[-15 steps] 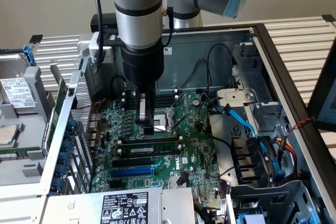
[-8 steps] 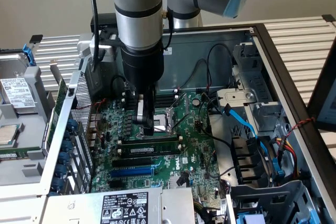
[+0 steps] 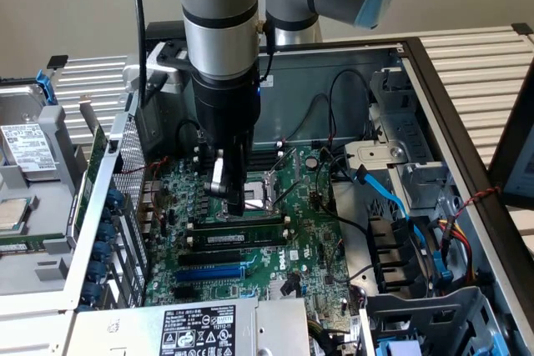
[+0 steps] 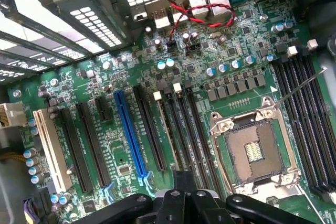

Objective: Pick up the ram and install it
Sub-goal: 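Press down the ram until it locks into place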

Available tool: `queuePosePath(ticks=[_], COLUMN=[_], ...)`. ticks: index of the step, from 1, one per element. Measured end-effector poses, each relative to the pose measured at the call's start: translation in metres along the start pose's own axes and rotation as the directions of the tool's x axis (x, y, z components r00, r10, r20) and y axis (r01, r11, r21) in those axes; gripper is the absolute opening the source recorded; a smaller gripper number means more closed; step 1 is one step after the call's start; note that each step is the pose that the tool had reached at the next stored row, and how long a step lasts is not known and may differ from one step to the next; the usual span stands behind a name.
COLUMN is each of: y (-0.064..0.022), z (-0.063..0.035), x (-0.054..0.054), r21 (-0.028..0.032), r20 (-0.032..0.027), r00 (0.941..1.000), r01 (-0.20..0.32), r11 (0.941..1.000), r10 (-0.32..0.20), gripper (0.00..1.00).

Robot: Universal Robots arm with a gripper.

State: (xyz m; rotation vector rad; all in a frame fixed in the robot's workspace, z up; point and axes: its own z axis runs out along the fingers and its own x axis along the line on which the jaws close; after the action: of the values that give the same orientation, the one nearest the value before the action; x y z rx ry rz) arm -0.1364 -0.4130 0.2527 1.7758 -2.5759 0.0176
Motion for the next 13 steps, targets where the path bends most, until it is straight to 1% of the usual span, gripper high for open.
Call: queuePosePath(ticks=[4,7,10,13], y=[0.0000,0.0000,0.0000,0.0000], z=[0.0000,0.0000,0.0000,0.0001], x=[0.0000,0.0000,0.0000,0.0000], r21=[-0.0011,-0.0019,-0.0027,-0.0035], r20=[-0.0002,-0.0003,-0.0005,-0.0008], r00=[0.9979,0.9935,0.9867,0.9776], r01=[-0.065,-0.114,-0.162,-0.211], r11=[0.9979,0.9935,0.9867,0.9775], r10=[0.065,0.114,0.162,0.211], gripper=[0.10,0.10,0.10,0.10])
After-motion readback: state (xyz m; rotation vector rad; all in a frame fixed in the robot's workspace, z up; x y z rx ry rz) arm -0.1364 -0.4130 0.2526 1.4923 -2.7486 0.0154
